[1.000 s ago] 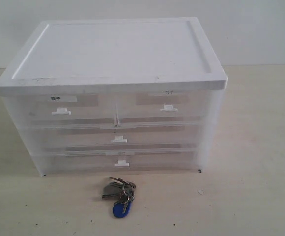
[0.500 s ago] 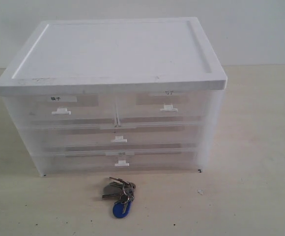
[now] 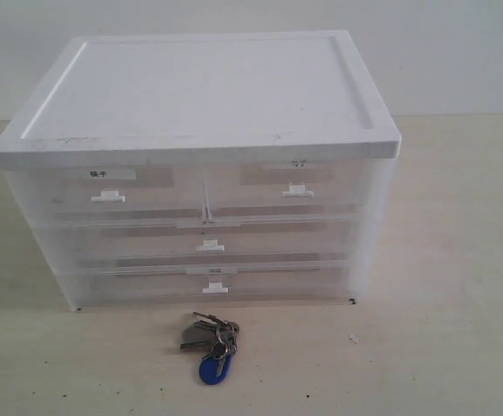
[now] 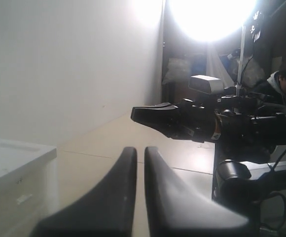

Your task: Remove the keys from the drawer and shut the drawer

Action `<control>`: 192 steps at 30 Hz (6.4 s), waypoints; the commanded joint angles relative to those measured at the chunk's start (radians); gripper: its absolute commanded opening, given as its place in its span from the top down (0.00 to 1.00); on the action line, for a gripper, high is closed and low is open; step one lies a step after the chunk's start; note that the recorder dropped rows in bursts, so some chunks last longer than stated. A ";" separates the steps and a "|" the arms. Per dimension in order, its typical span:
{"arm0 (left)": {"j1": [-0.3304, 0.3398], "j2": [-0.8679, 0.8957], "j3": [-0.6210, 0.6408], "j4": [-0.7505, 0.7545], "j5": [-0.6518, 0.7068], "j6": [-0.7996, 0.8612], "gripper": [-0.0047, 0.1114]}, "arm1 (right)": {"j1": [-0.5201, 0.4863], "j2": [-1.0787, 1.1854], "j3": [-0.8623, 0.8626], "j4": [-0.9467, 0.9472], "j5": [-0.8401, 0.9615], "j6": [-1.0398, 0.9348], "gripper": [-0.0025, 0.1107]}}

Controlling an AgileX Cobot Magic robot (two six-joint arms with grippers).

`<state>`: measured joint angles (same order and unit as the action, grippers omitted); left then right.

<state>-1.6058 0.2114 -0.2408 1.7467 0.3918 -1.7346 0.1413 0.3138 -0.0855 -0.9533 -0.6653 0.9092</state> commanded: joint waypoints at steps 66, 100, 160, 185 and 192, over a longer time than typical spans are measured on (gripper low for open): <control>0.990 -0.010 0.241 -1.789 -0.392 1.770 0.92 | -0.001 -0.001 0.003 0.002 -0.018 0.008 0.98; 1.647 -0.211 0.241 -1.679 -0.095 1.735 0.92 | -0.001 -0.001 0.003 0.003 -0.020 0.008 0.98; 1.647 -0.211 0.241 -1.679 -0.099 1.735 0.92 | -0.098 -0.314 0.085 0.730 0.777 -0.718 0.98; 1.647 -0.211 0.241 -1.679 -0.099 1.735 0.92 | -0.121 -0.314 0.085 0.772 0.992 -0.841 0.98; 1.647 -0.211 0.241 -1.679 -0.099 1.735 0.92 | -0.121 -0.314 0.085 0.772 0.992 -0.841 0.98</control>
<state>0.0390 0.0039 -0.0001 0.0672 0.2919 0.0000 0.0217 0.0069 0.0006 -0.1794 0.3293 0.0783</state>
